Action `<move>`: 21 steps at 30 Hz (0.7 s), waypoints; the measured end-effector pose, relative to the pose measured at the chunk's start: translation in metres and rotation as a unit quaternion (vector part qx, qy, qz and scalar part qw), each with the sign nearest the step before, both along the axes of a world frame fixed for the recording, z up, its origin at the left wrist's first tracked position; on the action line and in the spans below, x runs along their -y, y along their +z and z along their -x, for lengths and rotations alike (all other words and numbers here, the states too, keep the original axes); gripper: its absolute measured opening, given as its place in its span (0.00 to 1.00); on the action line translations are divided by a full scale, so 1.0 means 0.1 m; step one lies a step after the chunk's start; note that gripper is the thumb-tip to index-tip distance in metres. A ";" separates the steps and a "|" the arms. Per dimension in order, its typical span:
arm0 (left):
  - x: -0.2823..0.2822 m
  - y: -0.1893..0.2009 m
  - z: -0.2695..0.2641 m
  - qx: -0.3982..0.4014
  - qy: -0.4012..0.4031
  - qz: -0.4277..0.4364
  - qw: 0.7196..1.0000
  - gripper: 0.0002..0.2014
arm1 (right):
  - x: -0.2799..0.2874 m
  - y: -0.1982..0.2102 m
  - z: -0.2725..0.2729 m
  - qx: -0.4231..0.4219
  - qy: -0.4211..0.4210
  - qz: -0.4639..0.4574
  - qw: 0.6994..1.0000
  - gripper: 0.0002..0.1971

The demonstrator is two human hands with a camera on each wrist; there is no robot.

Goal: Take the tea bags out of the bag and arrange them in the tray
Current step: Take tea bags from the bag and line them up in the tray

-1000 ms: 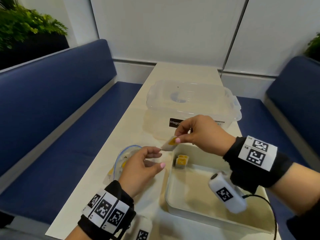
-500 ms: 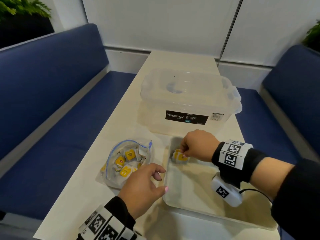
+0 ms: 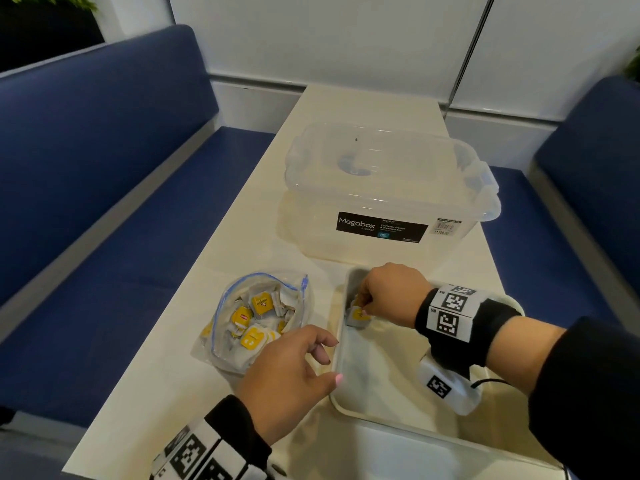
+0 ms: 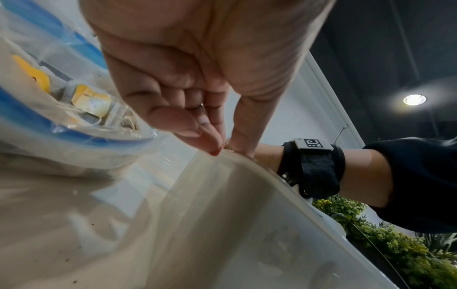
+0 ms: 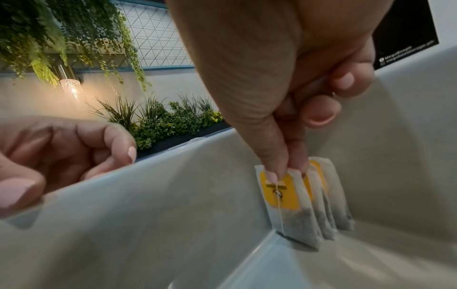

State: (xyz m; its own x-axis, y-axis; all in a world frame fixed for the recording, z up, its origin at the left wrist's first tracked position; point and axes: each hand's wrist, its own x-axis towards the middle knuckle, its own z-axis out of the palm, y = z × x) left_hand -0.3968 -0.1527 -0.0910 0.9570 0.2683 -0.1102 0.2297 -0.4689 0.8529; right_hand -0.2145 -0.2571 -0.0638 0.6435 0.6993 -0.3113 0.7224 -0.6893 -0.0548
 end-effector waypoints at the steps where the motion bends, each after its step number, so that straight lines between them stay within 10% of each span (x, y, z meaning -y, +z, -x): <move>1: 0.00 0.00 0.00 -0.001 0.001 0.001 1.000 0.16 | 0.00 -0.01 0.00 0.000 0.000 0.000 1.000 0.09; 14: -0.20 0.15 -0.02 -0.004 0.067 -0.017 0.998 0.08 | 0.03 0.07 -0.02 0.031 0.013 -0.022 0.999 0.08; 21: -0.63 0.30 -0.15 -0.081 0.124 -0.376 0.915 0.13 | 0.14 0.29 0.03 0.049 -0.003 -0.109 0.993 0.06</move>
